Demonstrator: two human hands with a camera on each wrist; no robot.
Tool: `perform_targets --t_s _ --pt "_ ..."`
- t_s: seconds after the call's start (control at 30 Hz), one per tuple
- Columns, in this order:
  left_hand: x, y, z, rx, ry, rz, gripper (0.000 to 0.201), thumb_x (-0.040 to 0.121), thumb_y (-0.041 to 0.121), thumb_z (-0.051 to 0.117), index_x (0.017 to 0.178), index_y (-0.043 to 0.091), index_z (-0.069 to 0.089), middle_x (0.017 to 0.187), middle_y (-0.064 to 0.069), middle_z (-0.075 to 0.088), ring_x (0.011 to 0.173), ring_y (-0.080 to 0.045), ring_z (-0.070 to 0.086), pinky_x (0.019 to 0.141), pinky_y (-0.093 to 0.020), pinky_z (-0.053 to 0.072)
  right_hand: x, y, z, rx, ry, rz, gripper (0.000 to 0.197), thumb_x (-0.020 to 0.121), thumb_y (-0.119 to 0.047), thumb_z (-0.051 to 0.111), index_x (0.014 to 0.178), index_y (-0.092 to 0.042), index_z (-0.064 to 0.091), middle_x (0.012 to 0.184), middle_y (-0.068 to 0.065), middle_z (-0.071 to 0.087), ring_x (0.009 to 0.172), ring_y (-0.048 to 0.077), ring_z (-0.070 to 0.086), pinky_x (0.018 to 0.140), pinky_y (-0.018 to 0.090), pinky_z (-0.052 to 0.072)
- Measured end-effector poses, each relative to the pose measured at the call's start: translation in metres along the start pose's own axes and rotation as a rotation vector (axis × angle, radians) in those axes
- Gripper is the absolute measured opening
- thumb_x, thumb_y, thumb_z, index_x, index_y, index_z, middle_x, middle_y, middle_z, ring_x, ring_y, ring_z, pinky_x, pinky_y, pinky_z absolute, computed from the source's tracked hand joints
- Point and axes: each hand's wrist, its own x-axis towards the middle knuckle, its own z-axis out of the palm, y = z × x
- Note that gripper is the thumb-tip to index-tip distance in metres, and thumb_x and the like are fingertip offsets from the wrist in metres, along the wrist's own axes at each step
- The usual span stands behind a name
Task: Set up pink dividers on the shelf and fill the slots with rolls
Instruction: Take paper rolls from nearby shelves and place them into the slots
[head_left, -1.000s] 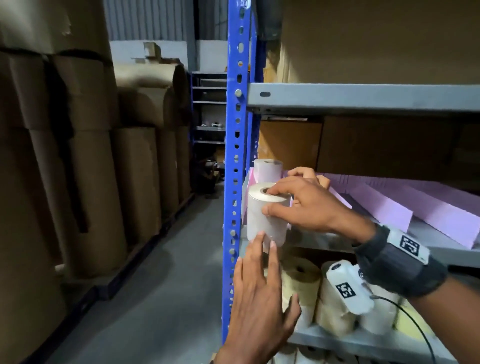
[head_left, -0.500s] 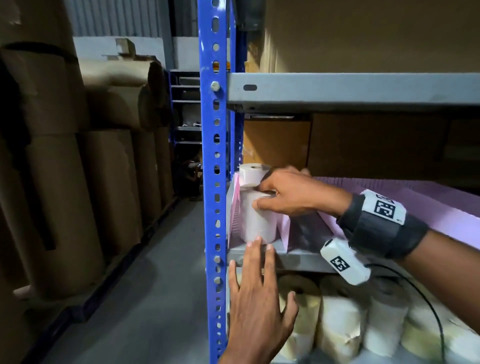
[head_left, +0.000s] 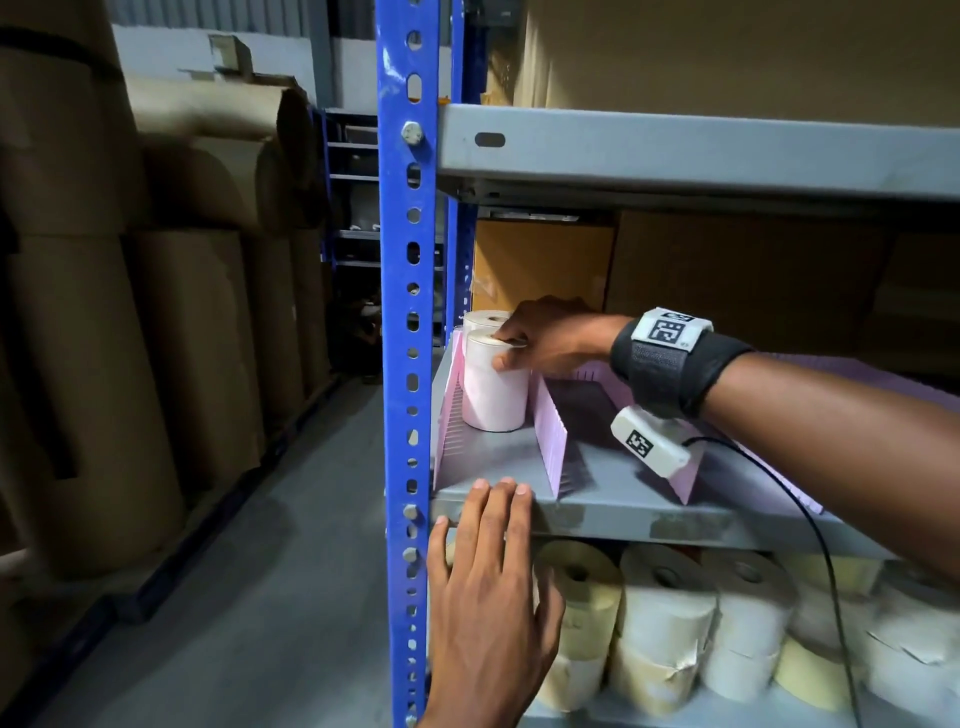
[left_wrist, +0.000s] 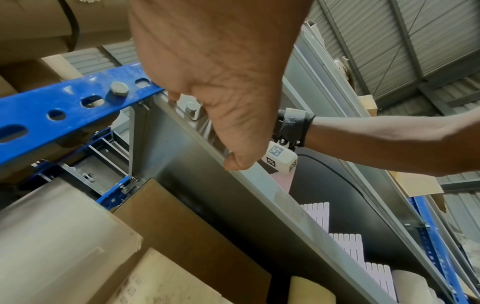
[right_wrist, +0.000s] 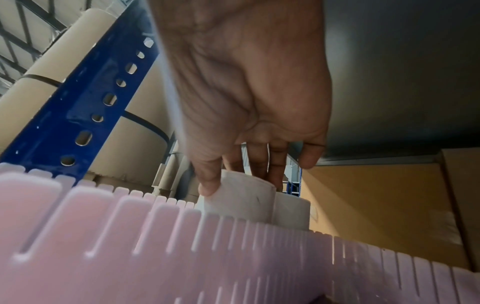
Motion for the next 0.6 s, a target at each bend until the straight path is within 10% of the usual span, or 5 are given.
perform_targets --t_s 0.27,0.37,0.43,0.5,0.6 --pt "0.001 0.001 -0.002 -0.019 -0.012 0.003 0.077 0.071 0.04 0.076 0.142 0.015 0.061 0.146 -0.001 0.059 0.139 -0.025 0.053 0.11 -0.048 0.04 0.006 0.001 0.008 0.013 0.035 0.053 0.043 0.089 -0.061 0.051 0.066 -0.026 0.046 0.074 -0.012 0.05 0.083 0.02 0.051 0.081 0.042 0.027" --pt "0.001 0.0 -0.005 -0.038 -0.058 0.009 0.08 0.069 0.04 0.079 0.142 0.014 0.06 0.146 -0.002 0.059 0.139 -0.026 0.053 0.104 -0.052 0.051 0.006 0.0 0.007 0.065 0.007 0.083 0.039 0.091 -0.056 0.056 0.068 -0.027 0.042 0.079 -0.014 0.05 0.085 0.02 0.047 0.076 0.031 0.029" --pt "0.0 0.001 -0.008 -0.043 -0.073 0.007 0.081 0.07 0.041 0.079 0.144 0.013 0.058 0.148 -0.003 0.057 0.14 -0.028 0.051 0.103 -0.054 0.051 0.004 0.001 0.0 0.111 -0.049 0.073 0.021 0.093 -0.048 0.06 0.094 -0.028 0.058 0.112 -0.004 0.062 0.102 0.023 0.053 0.076 0.026 0.041" --pt "-0.002 0.001 -0.009 -0.043 -0.105 0.004 0.085 0.073 0.042 0.079 0.149 0.012 0.053 0.153 -0.004 0.052 0.145 -0.029 0.045 0.108 -0.055 0.047 -0.006 0.0 -0.012 0.165 -0.062 0.056 0.052 0.094 -0.047 0.06 0.138 -0.021 0.052 0.146 0.002 0.05 0.129 0.023 0.05 0.103 0.03 0.043" --pt "-0.006 -0.004 -0.011 -0.057 -0.179 0.024 0.087 0.092 0.048 0.058 0.164 0.021 0.016 0.171 0.005 0.011 0.158 -0.017 -0.002 0.128 -0.044 0.013 -0.036 -0.007 -0.031 0.197 0.021 0.011 0.062 0.094 -0.047 0.059 0.147 -0.016 0.046 0.149 0.003 0.05 0.131 0.021 0.051 0.096 0.023 0.039"
